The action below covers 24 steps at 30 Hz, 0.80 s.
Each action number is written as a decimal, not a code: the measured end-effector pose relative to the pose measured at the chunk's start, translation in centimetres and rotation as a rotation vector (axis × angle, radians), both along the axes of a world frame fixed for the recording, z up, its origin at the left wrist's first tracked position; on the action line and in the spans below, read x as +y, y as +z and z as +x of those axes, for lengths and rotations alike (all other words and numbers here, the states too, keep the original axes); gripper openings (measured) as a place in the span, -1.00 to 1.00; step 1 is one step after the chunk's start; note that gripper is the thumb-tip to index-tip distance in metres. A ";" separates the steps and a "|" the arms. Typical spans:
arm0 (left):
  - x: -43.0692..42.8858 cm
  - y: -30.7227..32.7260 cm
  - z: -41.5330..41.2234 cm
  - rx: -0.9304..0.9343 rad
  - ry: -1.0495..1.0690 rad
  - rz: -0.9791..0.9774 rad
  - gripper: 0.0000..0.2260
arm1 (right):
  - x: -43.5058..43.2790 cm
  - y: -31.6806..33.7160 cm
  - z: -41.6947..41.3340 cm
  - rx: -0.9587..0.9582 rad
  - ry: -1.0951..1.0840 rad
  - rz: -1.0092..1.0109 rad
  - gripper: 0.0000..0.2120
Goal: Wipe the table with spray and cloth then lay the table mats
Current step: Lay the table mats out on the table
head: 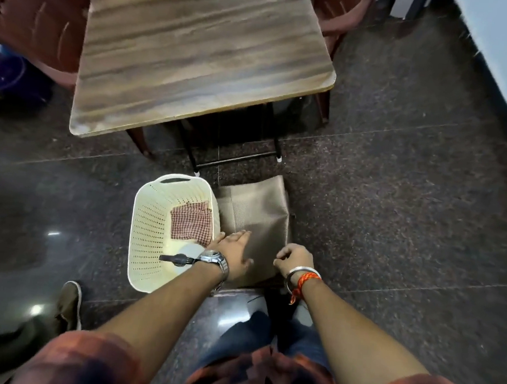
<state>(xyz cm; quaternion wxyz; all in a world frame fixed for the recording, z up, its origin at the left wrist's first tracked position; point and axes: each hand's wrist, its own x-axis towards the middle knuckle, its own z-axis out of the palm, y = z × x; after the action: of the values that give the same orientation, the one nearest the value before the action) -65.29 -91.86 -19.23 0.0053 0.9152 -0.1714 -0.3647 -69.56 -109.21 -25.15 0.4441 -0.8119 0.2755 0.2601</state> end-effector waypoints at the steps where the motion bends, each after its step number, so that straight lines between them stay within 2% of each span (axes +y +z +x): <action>1: -0.4 0.6 0.4 -0.006 0.000 -0.023 -0.27 | 0.0 1.3 0.8 -0.092 -0.005 -0.022 -0.77; 6: -3.7 3.4 5.0 -0.106 0.036 -0.179 -0.01 | -0.4 8.5 6.1 -0.486 0.034 -0.051 -0.80; 9: -6.1 5.8 8.6 -0.165 0.135 -0.454 -0.07 | -1.7 12.7 9.4 -0.669 0.045 -0.076 -0.73; 12: -6.6 8.3 11.7 -0.301 0.444 -0.729 -0.31 | -3.7 16.5 11.9 -0.801 -0.016 -0.026 -0.66; 15: -6.3 10.4 14.6 -0.456 0.867 -0.758 -0.51 | -6.1 19.1 14.2 -0.897 0.020 0.028 -0.68; 17: -6.2 11.1 16.4 -0.455 1.101 -0.685 -0.43 | -7.9 20.4 15.7 -0.958 0.057 0.072 -0.70; 20: -6.4 12.0 19.1 -0.384 1.324 -0.601 -0.27 | -11.1 21.6 18.3 -1.026 0.086 0.161 -0.70; 24: -9.4 13.8 22.8 -0.390 1.530 -0.768 -0.25 | -16.1 22.9 22.1 -1.011 0.162 0.270 -0.74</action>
<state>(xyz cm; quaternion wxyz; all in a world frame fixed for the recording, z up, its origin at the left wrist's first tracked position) -42.52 -101.23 -5.41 0.5266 0.7600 0.3805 -0.0152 -47.48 -125.32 -2.23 0.6006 -0.7903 -0.0725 -0.0973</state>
